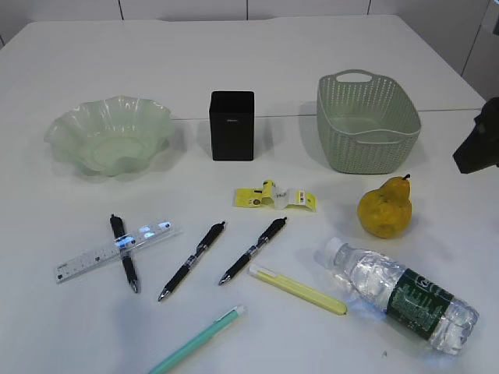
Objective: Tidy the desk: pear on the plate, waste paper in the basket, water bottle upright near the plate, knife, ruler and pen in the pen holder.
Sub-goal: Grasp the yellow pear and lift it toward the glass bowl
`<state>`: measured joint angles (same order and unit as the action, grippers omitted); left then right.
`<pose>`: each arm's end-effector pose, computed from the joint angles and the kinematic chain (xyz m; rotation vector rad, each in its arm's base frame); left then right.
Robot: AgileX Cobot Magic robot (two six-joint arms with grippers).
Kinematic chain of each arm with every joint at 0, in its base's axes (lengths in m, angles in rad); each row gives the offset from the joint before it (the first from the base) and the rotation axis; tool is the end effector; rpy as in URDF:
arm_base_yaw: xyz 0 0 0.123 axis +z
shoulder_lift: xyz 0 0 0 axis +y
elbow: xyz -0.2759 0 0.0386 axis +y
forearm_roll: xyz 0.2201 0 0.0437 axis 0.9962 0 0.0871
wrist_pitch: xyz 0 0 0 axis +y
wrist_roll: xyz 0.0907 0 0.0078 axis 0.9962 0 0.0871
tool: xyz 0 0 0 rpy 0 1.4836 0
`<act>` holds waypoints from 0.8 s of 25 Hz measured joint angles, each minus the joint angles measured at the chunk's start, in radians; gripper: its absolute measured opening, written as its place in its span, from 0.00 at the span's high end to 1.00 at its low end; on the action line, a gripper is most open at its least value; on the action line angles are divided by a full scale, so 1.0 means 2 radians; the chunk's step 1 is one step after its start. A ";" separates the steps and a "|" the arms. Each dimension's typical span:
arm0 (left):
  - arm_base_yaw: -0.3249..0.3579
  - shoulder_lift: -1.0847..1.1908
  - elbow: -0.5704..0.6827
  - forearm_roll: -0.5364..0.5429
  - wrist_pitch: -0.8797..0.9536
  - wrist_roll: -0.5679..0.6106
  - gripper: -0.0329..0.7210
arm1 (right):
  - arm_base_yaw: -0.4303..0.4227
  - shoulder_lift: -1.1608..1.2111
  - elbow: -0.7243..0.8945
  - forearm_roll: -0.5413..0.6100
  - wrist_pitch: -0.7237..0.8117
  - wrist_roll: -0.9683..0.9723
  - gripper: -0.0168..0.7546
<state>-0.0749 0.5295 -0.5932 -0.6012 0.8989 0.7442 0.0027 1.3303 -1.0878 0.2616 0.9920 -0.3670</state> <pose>0.0598 -0.0449 0.3036 0.6875 2.0563 -0.3572 0.2336 0.0204 0.3092 -0.3642 2.6492 0.2259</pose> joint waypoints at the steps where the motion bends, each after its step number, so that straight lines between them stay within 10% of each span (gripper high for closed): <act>1: 0.000 0.000 0.000 -0.006 0.000 0.007 0.63 | 0.000 0.009 0.000 0.004 -0.011 -0.010 0.45; 20: 0.000 0.000 0.000 -0.024 -0.012 0.021 0.63 | 0.000 0.057 -0.001 0.132 -0.082 -0.191 0.45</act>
<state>-0.0749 0.5295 -0.5932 -0.6484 0.8740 0.7856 0.0027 1.4449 -1.0892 0.5250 0.8278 -0.7483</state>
